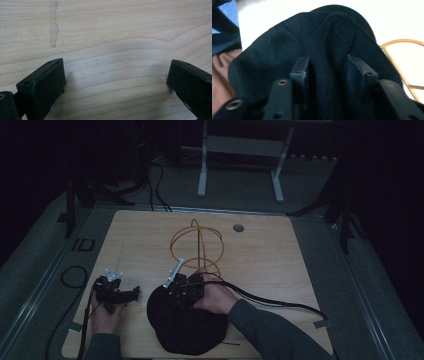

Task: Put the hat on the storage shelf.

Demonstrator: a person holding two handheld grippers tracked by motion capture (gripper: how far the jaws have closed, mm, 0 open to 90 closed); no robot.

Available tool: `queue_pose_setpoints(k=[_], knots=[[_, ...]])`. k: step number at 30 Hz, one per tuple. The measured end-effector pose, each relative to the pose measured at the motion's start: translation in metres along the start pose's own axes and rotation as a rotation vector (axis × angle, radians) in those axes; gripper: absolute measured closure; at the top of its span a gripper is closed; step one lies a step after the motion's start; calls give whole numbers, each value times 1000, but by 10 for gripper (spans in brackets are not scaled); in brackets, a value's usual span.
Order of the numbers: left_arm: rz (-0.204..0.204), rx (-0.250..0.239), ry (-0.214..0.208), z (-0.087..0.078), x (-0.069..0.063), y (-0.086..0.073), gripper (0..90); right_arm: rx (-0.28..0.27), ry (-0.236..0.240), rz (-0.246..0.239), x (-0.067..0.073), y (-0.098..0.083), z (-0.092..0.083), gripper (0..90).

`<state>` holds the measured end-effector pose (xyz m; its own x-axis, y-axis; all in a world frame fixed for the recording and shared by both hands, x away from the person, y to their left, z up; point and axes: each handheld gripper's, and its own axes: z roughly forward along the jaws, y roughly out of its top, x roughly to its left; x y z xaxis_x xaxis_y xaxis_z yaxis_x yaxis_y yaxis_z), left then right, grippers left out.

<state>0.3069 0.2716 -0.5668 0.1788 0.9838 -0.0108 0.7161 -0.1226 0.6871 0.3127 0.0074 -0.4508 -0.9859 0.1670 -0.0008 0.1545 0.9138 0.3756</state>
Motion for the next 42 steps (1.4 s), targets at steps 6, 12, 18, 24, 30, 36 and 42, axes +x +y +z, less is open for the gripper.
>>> queue_pose_setpoints(k=[6,12,18,24,30,36,42], knots=[[0,0,1,0,0,0,18,61,0,-32,4,9,0,788],[0,0,1,0,0,0,18,99,9,-64,5,13,0,843],[0,0,1,0,0,0,18,114,32,-72,-1,13,-7,852],[0,0,0,0,0,0,19,113,17,-81,-3,10,-19,854],[0,0,1,0,-1,0,18,108,19,-104,-3,5,-29,855],[0,0,1,0,-1,0,18,98,25,-116,-4,-1,-43,854],[1,2,1,0,0,0,18,65,44,-114,-9,-15,-62,857]])
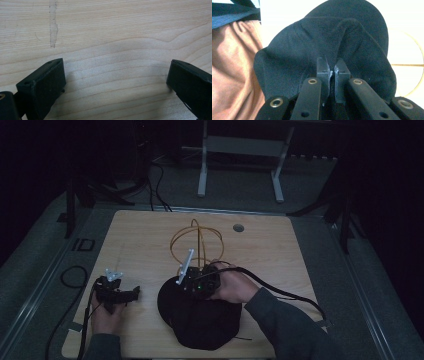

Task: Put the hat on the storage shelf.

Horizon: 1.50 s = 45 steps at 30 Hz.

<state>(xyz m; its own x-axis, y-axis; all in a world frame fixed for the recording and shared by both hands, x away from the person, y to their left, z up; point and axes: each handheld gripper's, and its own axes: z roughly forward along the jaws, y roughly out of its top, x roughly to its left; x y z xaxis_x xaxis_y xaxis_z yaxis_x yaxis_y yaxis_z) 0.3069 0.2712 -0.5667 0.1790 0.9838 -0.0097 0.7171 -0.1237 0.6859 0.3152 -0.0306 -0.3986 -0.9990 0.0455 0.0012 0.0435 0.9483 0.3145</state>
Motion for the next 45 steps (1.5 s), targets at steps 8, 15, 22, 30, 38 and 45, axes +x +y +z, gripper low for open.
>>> queue_pose_setpoints(k=[8,15,22,30,38,45], knots=[[0,0,1,0,0,0,18,-4,3,-1,-2,-17,-17,858],[-1,0,1,0,0,0,19,9,8,22,-6,-39,-29,857],[0,-1,0,0,0,0,18,40,12,35,-10,-58,-38,857],[0,-1,0,0,0,0,18,34,-15,62,-16,-80,-54,857],[-1,0,0,0,-1,0,19,10,-52,93,-25,-99,-73,856],[-1,0,0,0,-1,0,18,-14,-66,98,-30,-110,-88,856]])
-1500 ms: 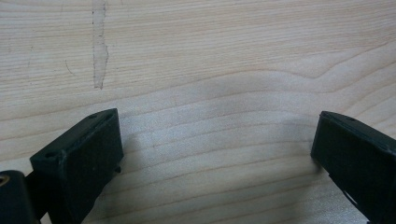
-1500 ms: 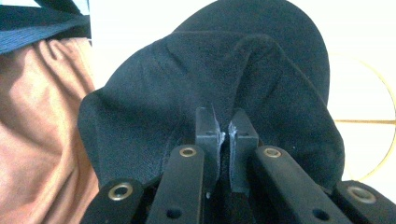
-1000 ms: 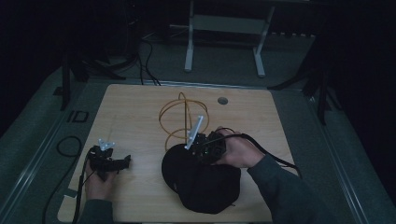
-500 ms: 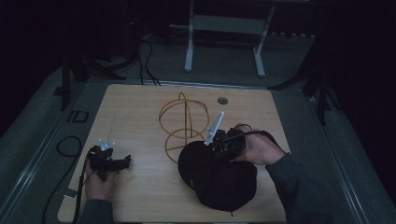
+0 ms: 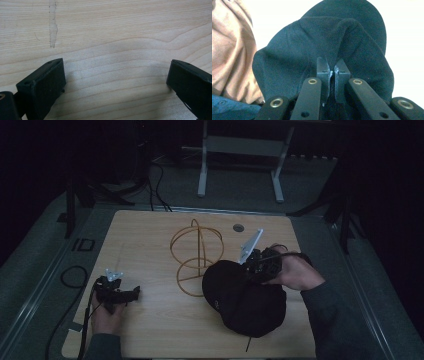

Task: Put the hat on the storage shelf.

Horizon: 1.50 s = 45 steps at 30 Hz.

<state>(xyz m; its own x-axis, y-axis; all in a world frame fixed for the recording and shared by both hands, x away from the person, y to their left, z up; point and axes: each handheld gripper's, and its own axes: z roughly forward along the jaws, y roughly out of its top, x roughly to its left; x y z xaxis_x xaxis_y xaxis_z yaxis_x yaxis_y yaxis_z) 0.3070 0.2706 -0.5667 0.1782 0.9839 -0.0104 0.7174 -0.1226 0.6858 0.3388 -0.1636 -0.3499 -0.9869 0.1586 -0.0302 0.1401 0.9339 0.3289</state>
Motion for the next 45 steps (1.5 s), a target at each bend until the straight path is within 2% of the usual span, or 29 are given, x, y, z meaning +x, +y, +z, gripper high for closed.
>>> queue_pose_setpoints(k=[6,13,19,21,27,45], knots=[[-2,-1,0,0,0,0,18,15,-9,9,-4,-8,-6,856],[1,0,0,0,0,0,19,17,-9,49,-13,-21,-14,856],[2,1,0,0,0,0,18,33,-14,58,-20,-28,-21,856],[2,1,0,0,-1,0,18,46,-9,45,-23,-30,-24,855],[2,1,0,0,-1,0,18,82,-16,49,-27,-34,-34,856],[3,1,0,0,-1,0,18,-85,-64,104,-48,-51,-66,855]])
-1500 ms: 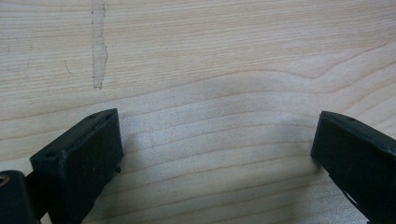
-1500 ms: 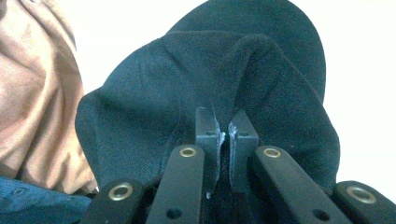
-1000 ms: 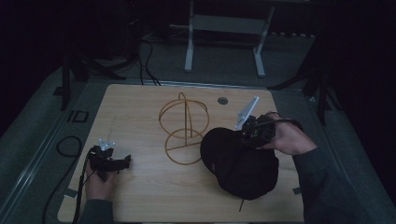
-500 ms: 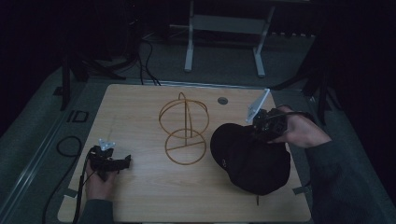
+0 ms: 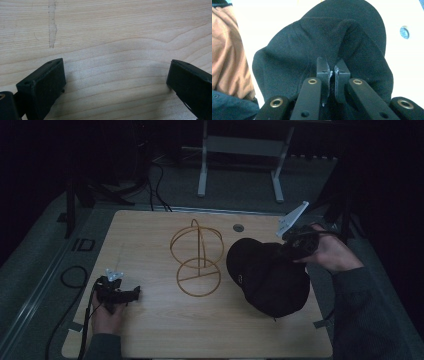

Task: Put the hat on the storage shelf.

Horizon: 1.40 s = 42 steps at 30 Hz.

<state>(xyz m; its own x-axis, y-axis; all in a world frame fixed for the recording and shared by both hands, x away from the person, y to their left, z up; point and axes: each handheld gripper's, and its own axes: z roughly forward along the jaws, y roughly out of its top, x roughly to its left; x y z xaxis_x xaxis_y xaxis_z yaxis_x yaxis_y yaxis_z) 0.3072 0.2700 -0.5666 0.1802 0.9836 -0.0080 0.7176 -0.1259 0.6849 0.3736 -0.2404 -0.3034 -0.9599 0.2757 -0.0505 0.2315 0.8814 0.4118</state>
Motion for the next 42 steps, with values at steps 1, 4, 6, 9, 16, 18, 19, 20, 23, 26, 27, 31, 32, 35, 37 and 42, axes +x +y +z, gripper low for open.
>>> queue_pose_setpoints(k=[1,4,6,9,16,18,19,20,23,26,27,31,32,35,37,42], knots=[[0,0,0,0,0,0,18,-8,-5,4,-1,0,-2,855],[0,0,0,0,0,0,19,-32,-12,14,-4,-3,-6,855],[0,0,0,0,0,0,18,-40,-15,16,-6,-4,-8,855],[0,0,0,0,0,0,18,-53,-20,16,-7,-5,-13,855],[0,0,0,0,0,0,18,-71,-34,12,-7,-2,-25,855],[0,0,0,0,0,0,19,-74,-37,9,-7,0,-28,856],[0,0,0,0,0,0,18,-77,-38,5,-7,1,-29,856],[0,0,0,0,0,0,18,-79,-39,4,-7,2,-30,855],[0,0,0,0,0,0,19,-86,-40,-4,-7,6,-32,855],[0,0,0,0,0,0,19,-93,-42,-10,-7,10,-34,855],[0,1,0,0,0,0,18,-96,-41,-14,-7,11,-34,855],[0,1,0,0,0,0,18,-117,-51,-22,-6,16,-36,855],[0,1,0,0,0,0,18,-122,-51,-26,-6,17,-36,855],[0,1,0,0,0,0,19,-138,-57,-31,-6,19,-37,855],[0,1,0,0,0,0,18,-148,-59,-35,-6,21,-38,855],[2,2,0,0,0,0,18,-173,-67,-44,-5,27,-41,855]])
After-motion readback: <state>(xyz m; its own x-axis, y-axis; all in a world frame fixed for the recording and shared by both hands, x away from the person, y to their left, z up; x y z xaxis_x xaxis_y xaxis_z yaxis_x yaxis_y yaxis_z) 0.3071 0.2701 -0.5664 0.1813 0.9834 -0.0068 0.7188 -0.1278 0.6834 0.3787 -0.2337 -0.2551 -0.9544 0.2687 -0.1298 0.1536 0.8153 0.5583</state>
